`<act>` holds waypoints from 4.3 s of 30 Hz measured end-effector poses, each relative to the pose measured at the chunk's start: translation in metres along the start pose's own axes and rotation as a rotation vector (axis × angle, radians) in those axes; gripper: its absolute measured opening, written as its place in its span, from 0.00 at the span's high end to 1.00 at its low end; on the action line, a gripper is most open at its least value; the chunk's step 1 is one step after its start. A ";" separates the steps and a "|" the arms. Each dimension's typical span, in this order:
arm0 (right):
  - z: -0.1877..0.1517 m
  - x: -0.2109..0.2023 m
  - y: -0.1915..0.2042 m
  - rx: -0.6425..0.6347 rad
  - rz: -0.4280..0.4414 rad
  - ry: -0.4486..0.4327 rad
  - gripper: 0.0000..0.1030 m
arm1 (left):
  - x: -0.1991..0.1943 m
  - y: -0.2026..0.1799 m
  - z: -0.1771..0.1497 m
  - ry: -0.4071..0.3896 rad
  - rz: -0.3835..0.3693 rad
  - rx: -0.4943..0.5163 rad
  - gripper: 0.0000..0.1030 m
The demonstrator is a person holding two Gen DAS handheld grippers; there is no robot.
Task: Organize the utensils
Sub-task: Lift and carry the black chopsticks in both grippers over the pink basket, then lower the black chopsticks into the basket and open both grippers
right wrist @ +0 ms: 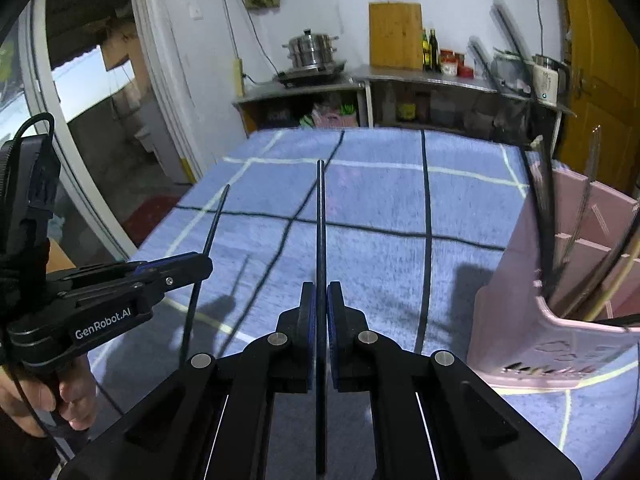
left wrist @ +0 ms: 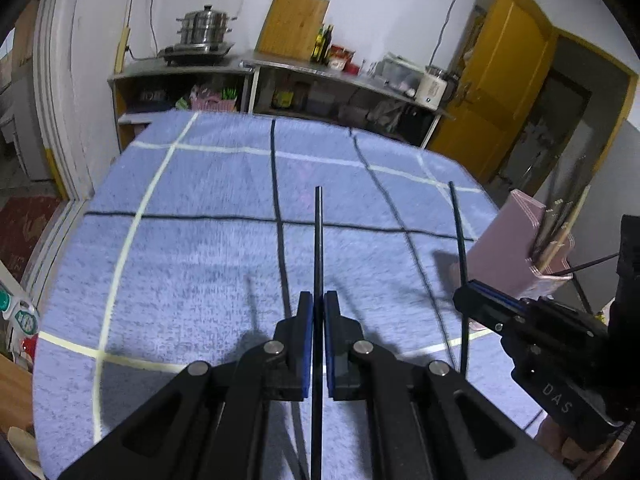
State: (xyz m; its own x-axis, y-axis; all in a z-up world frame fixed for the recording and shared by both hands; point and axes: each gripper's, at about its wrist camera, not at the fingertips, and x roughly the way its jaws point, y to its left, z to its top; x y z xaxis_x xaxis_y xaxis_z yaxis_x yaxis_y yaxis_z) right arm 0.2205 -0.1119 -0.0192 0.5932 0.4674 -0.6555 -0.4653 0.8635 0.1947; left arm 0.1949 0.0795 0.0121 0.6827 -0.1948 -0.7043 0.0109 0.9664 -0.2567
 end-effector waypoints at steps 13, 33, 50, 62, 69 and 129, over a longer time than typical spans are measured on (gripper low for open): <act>0.002 -0.069 0.000 0.018 0.002 -0.112 0.95 | -0.059 -0.025 0.012 -0.100 -0.047 0.058 0.95; -0.017 -0.112 -0.014 0.047 -0.015 -0.148 0.95 | -0.091 -0.060 0.002 -0.107 -0.078 0.118 0.95; -0.029 -0.168 -0.069 0.137 -0.112 -0.214 0.95 | -0.086 -0.134 0.018 -0.085 -0.247 0.199 0.95; 0.004 -0.200 -0.094 0.154 -0.156 -0.316 0.95 | -0.088 -0.177 0.060 -0.139 -0.294 0.238 0.95; 0.029 -0.211 -0.102 0.148 -0.178 -0.372 0.95 | -0.091 -0.192 0.088 -0.191 -0.304 0.248 0.95; 0.011 -0.169 -0.111 0.145 -0.237 -0.305 0.82 | -0.043 -0.182 0.067 -0.157 -0.280 0.274 0.79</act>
State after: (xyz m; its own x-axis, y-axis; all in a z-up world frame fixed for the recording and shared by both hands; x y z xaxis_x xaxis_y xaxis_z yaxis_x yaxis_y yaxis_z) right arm 0.1795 -0.2850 0.0778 0.8503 0.2686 -0.4527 -0.2081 0.9615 0.1797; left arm 0.2124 -0.0767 0.1329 0.7282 -0.4492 -0.5176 0.3912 0.8926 -0.2242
